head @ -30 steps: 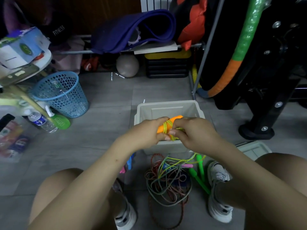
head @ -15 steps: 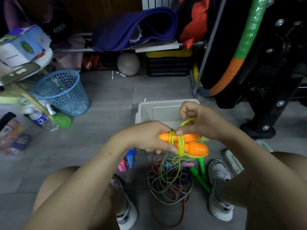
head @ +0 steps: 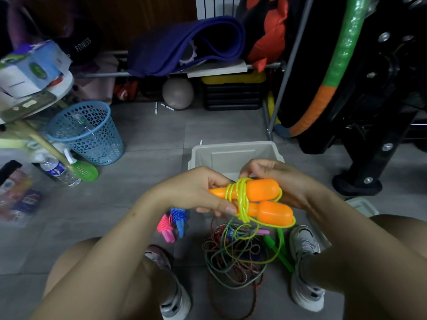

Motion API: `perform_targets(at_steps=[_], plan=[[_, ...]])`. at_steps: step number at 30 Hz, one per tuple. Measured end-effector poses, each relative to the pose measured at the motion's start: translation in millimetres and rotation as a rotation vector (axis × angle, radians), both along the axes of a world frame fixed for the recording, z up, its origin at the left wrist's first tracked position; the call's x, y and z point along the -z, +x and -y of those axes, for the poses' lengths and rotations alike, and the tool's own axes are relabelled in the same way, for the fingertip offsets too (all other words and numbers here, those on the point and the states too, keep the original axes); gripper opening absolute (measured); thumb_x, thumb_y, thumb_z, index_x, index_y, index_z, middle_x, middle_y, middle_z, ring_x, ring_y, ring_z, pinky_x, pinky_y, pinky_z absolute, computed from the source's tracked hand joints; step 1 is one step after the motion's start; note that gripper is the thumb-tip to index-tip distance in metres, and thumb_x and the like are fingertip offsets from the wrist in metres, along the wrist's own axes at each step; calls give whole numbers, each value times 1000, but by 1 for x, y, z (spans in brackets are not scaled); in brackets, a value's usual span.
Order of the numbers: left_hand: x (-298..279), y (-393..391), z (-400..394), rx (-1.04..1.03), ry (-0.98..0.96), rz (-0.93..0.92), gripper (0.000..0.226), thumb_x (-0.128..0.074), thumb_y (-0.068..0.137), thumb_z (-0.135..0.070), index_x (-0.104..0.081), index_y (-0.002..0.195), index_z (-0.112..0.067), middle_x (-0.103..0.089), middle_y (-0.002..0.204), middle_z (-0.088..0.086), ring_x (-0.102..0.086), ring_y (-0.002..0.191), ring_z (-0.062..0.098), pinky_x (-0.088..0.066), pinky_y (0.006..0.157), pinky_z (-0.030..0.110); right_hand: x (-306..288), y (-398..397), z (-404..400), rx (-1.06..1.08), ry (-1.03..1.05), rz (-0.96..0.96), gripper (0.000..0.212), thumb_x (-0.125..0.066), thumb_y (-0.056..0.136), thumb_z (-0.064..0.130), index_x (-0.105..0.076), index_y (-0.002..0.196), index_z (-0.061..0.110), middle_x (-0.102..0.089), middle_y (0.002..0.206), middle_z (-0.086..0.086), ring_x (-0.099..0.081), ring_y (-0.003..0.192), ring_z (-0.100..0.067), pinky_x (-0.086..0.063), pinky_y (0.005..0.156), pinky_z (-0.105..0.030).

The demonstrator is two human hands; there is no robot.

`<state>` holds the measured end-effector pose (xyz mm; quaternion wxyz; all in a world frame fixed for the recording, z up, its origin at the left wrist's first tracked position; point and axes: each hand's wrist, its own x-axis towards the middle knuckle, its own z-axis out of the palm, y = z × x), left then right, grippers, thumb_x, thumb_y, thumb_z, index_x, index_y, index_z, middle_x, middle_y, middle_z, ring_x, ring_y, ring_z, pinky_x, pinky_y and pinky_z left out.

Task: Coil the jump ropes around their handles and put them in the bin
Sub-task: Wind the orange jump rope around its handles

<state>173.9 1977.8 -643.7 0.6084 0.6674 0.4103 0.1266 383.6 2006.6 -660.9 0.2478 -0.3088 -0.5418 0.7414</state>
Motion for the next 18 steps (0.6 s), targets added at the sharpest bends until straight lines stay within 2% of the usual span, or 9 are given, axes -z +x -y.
perform_targets(at_steps=[4,5,7,9,12,13,15,17,18], plan=[[1,-9,-5,-126,-5,126,20,-74,73,-19,-69,92,-23,-61,59,6,-39,39,10,-31,40,17,2,2,1,-3,-70,24,93,-61,43,88,-69,106,20,-70,108,-4,-65,100,-15,-52,80,-23],[2,-10,-7,-167,-22,161,30,-73,73,-18,-65,102,-23,-60,59,8,-37,38,11,-28,39,17,3,1,2,-22,-88,-3,96,-58,45,89,-68,111,20,-66,109,-8,-62,98,-16,-49,79,-23],[3,-11,-9,-232,-48,203,50,-75,74,-19,-55,120,-26,-58,61,13,-34,37,12,-26,38,16,4,-1,3,-59,-123,-83,93,-53,49,90,-70,108,22,-55,88,-12,-47,73,-18,-36,61,-24],[3,-10,-9,-253,-53,210,62,-72,77,-23,-46,133,-30,-56,63,16,-34,37,11,-26,36,14,6,-1,1,-79,-169,-180,89,-53,52,89,-69,107,20,-50,78,-9,-39,62,-17,-30,57,-27],[5,-7,-9,-282,-84,288,55,-65,88,-25,-44,138,-32,-54,70,16,-38,41,12,-24,35,12,10,-1,3,-113,-71,-195,90,-52,60,85,-57,118,16,-55,90,-3,-42,65,-13,-33,58,-24],[7,-6,-9,-289,-99,314,50,-61,88,-29,-47,136,-35,-54,72,15,-38,42,13,-24,36,12,11,-2,6,-93,-9,-112,86,-55,64,82,-55,117,14,-53,90,-1,-42,66,-10,-34,60,-22],[10,-2,-9,-316,-87,306,40,-58,87,-33,-54,126,-41,-55,69,11,-39,42,12,-23,37,12,15,-7,12,-8,135,109,56,-60,77,62,-56,102,13,-50,75,7,-40,65,-6,-34,64,-21],[13,3,-9,-359,-28,236,33,-60,89,-35,-56,119,-47,-56,66,7,-41,41,11,-23,38,13,18,-12,16,75,263,271,27,-54,91,39,-58,90,13,-48,59,14,-41,59,-2,-35,61,-18],[15,5,-10,-379,5,195,31,-60,91,-33,-56,118,-48,-57,66,6,-42,41,12,-24,38,14,17,-15,19,131,303,320,23,-52,95,31,-59,84,13,-50,53,15,-42,54,1,-35,59,-16]])
